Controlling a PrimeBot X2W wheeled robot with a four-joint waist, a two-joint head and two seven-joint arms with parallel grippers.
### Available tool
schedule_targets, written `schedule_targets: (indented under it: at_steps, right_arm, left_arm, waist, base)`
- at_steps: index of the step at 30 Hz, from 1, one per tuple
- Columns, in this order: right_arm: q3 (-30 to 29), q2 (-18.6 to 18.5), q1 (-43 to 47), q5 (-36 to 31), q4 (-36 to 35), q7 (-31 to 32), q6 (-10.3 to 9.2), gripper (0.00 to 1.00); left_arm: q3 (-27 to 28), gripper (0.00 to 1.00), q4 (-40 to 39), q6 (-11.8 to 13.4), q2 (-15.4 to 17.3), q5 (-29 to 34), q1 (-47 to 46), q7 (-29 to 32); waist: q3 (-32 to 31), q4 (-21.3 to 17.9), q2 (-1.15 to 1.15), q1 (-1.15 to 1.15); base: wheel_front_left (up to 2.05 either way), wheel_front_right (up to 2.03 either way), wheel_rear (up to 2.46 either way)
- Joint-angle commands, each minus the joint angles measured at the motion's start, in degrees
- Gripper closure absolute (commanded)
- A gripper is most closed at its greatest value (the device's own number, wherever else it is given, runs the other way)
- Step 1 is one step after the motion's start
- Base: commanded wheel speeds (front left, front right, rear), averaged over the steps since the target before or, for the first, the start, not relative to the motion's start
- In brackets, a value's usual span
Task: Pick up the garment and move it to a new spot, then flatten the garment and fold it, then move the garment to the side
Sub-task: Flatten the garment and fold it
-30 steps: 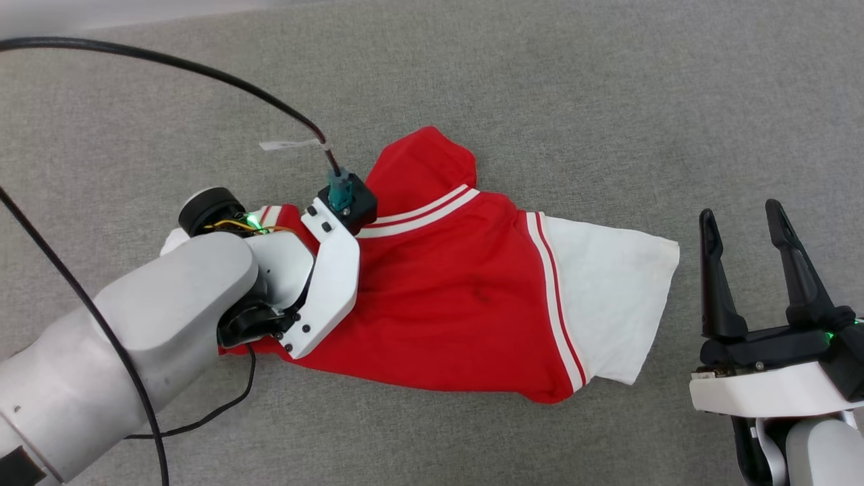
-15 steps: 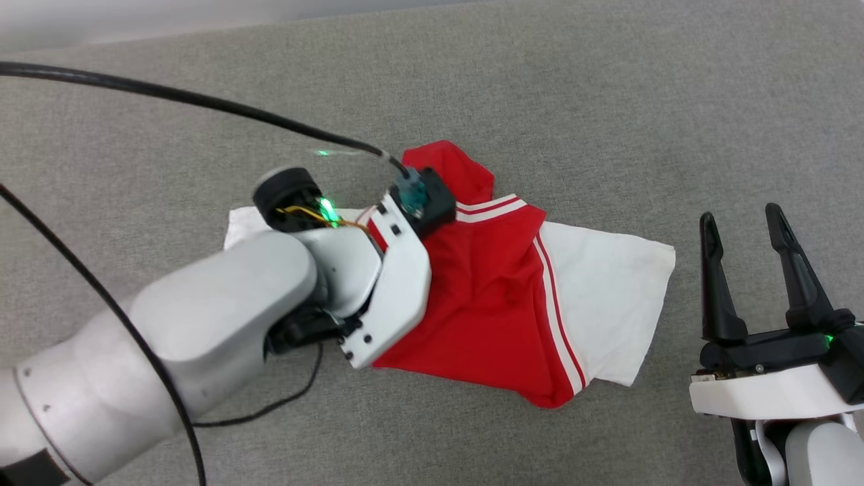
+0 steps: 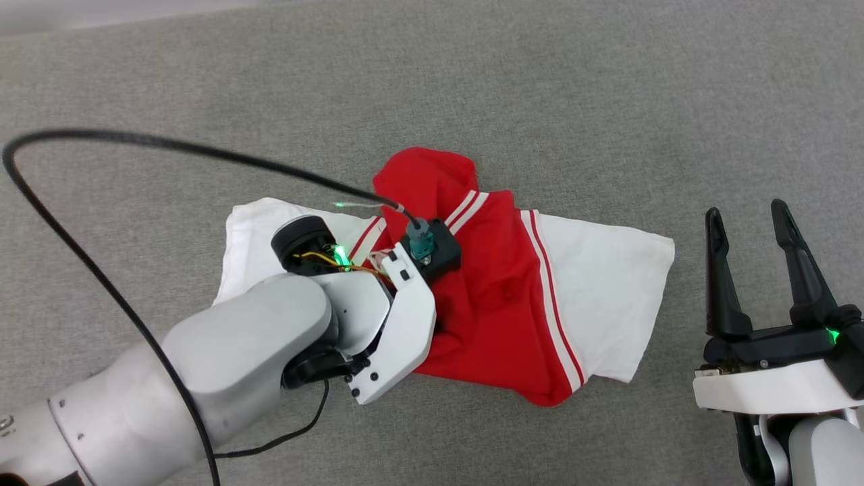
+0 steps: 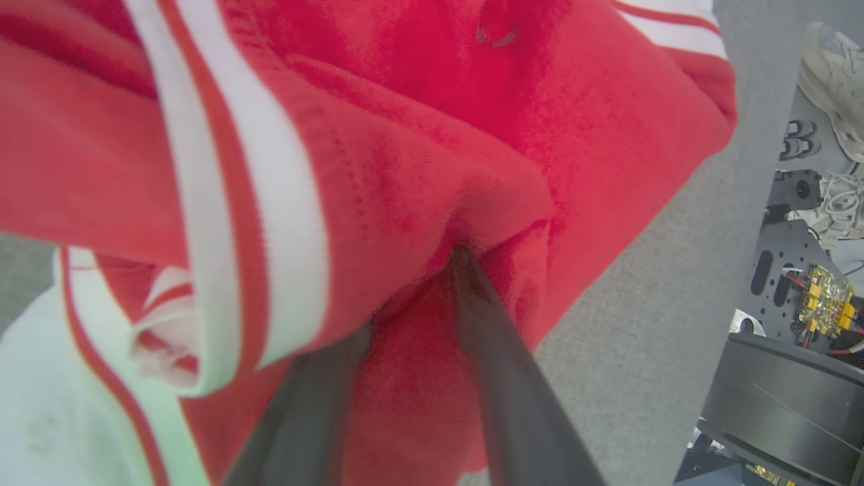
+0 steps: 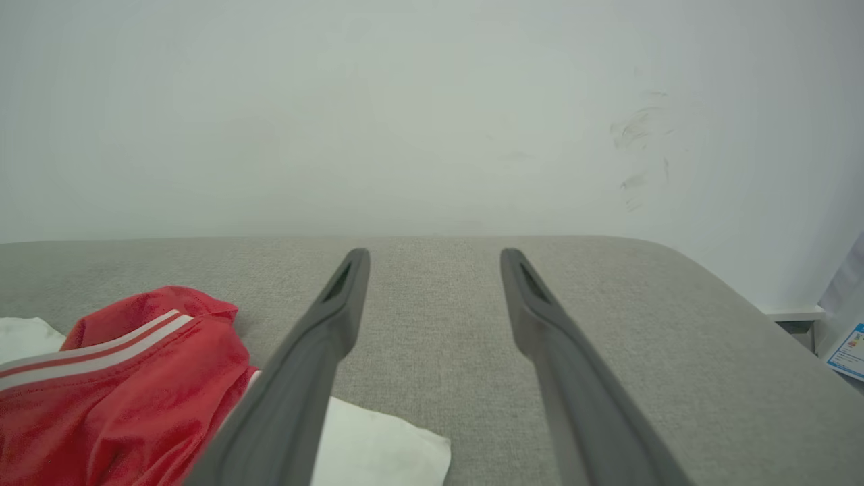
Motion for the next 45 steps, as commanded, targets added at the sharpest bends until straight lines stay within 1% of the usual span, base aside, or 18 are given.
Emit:
schedule_targets:
  at_steps: [1,6,11,15,18,23,25,30,36,39,43,44,45]
  right_arm:
    - [-0.16,0.23,-0.25,0.12,0.2,-0.11,-0.02,0.0]
    - [-0.57,0.24,0.94,-0.08,0.41,-0.11,-0.02,0.0]
    - [-0.35,0.23,1.33,0.21,0.23,-0.11,-0.02,0.0]
    - [-0.14,0.23,1.43,0.35,-0.09,-0.11,-0.02,0.0]
    - [0.05,0.23,1.1,0.35,-0.35,-0.11,-0.02,0.0]
    - [0.28,0.23,0.44,0.17,-0.53,-0.11,-0.02,0.0]
    - [0.34,0.23,0.21,0.03,-0.62,-0.11,-0.02,0.0]
    - [0.28,0.23,-0.42,-0.25,-0.77,-0.11,-0.02,0.0]
    - [0.71,0.23,-1.85,-0.76,-0.87,-0.11,-0.02,0.0]
    - [0.75,0.23,-2.44,-0.85,-0.96,-0.11,-0.02,0.0]
    - [0.67,0.23,-2.38,-0.79,-0.96,-0.11,-0.02,0.0]
    - [0.64,0.23,-2.36,-0.75,-0.88,-0.11,-0.02,0.0]
    - [0.68,0.23,-2.34,-0.72,-0.77,-0.11,-0.02,0.0]
  left_arm:
    - [-0.32,0.0,0.33,0.03,-0.07,-0.76,-0.73,-1.34]
    - [0.38,0.0,-0.59,0.03,2.28,-4.14,-6.34,-6.7]
    - [2.78,0.0,-0.52,0.03,7.1,-7.45,-12.17,-8.41]
    - [4.35,0.0,1.81,0.03,10.44,-9.36,-15.48,-7.61]
    - [4.34,0.0,4.43,0.03,12.39,-10.04,-17.38,-5.93]
    - [2.94,0.0,8.99,0.03,13.63,-11.84,-17.86,-1.33]
    - [2.11,0.0,10.25,0.03,13.88,-12.08,-17.28,0.38]
    - [1.13,0.0,13.02,0.03,13.06,-12.94,-15.67,2.41]
    - [0.46,0.0,18.02,0.03,10.69,-13.68,-13.93,4.91]
    - [0.09,0.0,18.7,0.02,9.6,-13.52,-12.44,6.72]
    - [-0.66,0.0,18.69,0.02,8.78,-11.02,-9.67,9.21]
    - [-0.79,0.55,18.67,0.02,8.71,-10.73,-9.01,9.36]
    - [-0.89,1.0,18.68,0.0,8.56,-11.1,-8.39,9.28]
  waist:
    - [-0.62,0.51,0.0,0.0]
    - [-2.67,1.97,0.0,0.0]
    - [-3.7,2.58,0.0,0.0]
    - [-3.55,2.58,0.0,0.0]
    - [-2.78,2.31,0.0,0.0]
    - [-1.42,1.65,0.0,0.0]
    - [-0.84,1.36,0.0,0.0]
    - [0.86,0.83,0.0,0.0]
    - [2.87,0.07,0.0,0.0]
    - [3.45,-0.28,0.0,0.0]
    - [3.82,-0.5,0.0,0.0]
    - [3.79,-0.51,0.0,0.0]
    - [3.67,-0.53,0.0,0.0]
  base:
    - [0.0,0.0,0.0]
    - [0.0,0.0,0.0]
    - [0.0,0.0,0.0]
    - [0.0,0.0,0.0]
    - [0.0,0.0,0.0]
    - [0.0,0.0,0.0]
    - [0.0,0.0,0.0]
    - [0.0,0.0,0.0]
    - [0.0,0.0,0.0]
    - [0.0,0.0,0.0]
    - [0.0,0.0,0.0]
    - [0.0,0.0,0.0]
    - [0.0,0.0,0.0]
